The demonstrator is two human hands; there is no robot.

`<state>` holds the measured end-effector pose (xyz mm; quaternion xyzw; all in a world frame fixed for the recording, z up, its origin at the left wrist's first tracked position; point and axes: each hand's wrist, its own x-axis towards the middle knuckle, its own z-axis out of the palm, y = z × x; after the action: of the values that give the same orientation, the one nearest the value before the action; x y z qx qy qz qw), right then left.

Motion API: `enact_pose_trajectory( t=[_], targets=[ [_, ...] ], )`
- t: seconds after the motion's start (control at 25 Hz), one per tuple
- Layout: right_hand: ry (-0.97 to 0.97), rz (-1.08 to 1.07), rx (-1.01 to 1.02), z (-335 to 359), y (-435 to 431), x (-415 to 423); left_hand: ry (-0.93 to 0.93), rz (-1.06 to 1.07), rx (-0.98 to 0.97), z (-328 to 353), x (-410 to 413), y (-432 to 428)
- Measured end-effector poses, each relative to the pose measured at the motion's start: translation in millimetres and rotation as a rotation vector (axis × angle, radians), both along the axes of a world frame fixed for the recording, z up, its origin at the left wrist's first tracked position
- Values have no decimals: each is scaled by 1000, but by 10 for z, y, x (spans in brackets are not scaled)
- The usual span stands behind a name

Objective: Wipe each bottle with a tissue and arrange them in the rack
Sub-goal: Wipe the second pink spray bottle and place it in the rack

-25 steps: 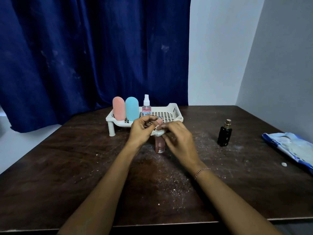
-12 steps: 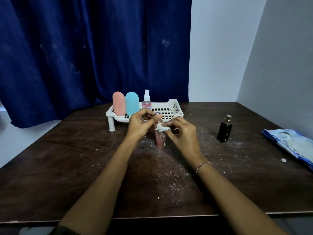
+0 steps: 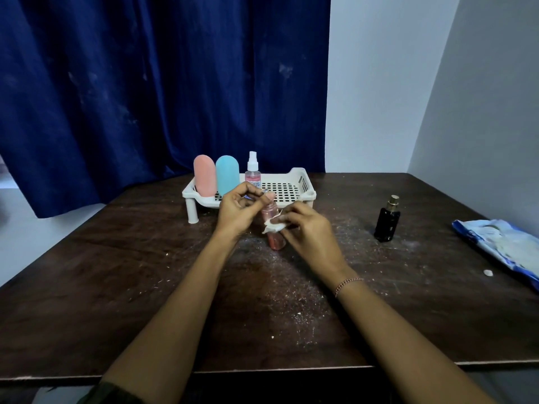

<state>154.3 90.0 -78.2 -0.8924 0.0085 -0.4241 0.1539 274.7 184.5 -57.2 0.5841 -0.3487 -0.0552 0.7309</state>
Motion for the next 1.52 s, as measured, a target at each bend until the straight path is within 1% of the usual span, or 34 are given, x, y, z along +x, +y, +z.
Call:
enact_pose_trajectory(
  t=[0.12, 0.16, 0.28, 0.36, 0.44, 0.52, 0.6, 0.68, 0.72, 0.76, 0.88, 1.08, 1.28, 1.52],
  targets=[
    [-98, 1, 8, 25, 19, 7, -36, -23, 35, 4, -37, -4],
    [-102, 3, 24, 29, 13, 16, -37, -19, 34, 9, -34, -6],
    [-8, 0, 46, 12, 5, 12, -22, -5, 16, 29, -42, 17],
    [7, -26, -15, 5, 10, -9, -26, -11, 19, 33, -57, 25],
    [-47, -75, -91, 25, 19, -30, -37, -31, 33, 36, -84, 20],
    [-74, -91, -82, 44, 18, -32, -37, -39, 34, 36, -84, 12],
    [-5, -40, -23, 44, 32, -22, -26, -44, 37, 41, -61, 21],
    [76, -6, -70, 22, 56, -21, -19, -51, 52, 35, -37, 32],
    [75, 2, -106, 12, 59, -19, -15, -59, 59, 29, -34, 34],
    [42, 3, -113, 16, 60, -19, -12, -74, 63, 30, -45, 34],
    [-79, -12, -44, 47, 37, -6, -35, -97, 76, 38, -65, 15],
    [71, 10, -142, 46, 61, -43, -10, -96, 66, 30, -8, 31],
    [-11, -10, -93, 69, 60, -21, -17, -110, 52, 14, -12, 10],
    [94, 18, -160, 40, 70, -38, -17, -113, 64, 29, 7, 41]
  ],
)
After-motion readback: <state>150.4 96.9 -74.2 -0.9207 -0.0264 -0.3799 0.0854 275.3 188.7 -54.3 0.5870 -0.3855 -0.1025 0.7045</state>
